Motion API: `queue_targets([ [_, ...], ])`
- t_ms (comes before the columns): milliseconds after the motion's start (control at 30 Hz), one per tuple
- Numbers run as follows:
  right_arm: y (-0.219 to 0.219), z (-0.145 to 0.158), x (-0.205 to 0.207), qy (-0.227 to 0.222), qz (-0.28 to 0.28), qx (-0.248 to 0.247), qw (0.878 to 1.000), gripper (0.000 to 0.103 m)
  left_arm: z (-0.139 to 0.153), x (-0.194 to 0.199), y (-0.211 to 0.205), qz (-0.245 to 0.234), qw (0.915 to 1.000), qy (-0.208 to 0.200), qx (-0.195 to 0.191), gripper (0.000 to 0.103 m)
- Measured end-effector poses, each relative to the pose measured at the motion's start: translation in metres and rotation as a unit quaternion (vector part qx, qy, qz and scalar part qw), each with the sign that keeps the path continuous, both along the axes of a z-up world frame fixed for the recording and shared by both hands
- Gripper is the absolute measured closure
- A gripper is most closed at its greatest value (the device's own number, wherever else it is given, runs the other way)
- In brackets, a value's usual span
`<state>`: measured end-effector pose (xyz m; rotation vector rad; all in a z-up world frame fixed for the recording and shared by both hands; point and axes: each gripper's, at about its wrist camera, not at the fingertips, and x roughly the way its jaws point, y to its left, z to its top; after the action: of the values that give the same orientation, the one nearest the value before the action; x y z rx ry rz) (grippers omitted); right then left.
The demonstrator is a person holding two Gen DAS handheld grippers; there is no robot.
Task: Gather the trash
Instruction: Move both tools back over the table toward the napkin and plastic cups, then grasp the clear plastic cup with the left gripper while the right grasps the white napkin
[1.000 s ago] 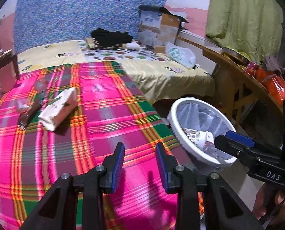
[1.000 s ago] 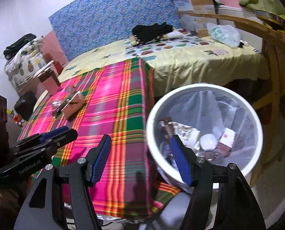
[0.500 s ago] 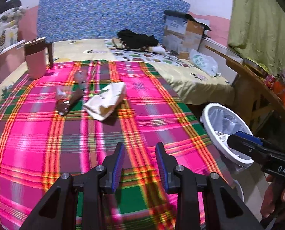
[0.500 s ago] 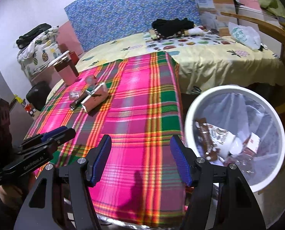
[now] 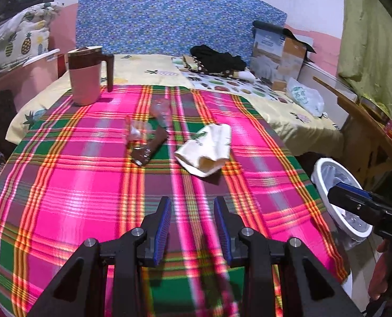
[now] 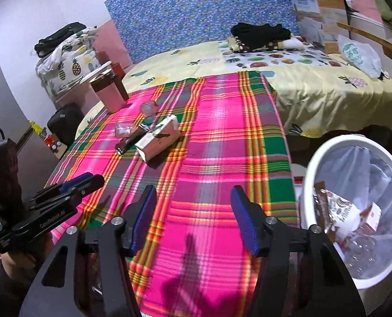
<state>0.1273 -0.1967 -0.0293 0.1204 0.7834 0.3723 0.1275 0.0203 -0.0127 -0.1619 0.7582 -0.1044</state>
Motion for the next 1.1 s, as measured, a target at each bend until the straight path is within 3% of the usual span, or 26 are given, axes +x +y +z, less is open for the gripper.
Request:
queue_targets([
  [600,0.041,0.002,0.042,0.012,0.023,0.018,0.999,0.049,0.004,0.047,0.053,0.031,0.9994,-0.005,0.017,0.07],
  [1100,0.064,-0.019,0.076,0.06,0.029,0.038,0.997,0.053,-0.008,0.108,0.075,0.037,0.9992,0.018,0.005,0.07],
])
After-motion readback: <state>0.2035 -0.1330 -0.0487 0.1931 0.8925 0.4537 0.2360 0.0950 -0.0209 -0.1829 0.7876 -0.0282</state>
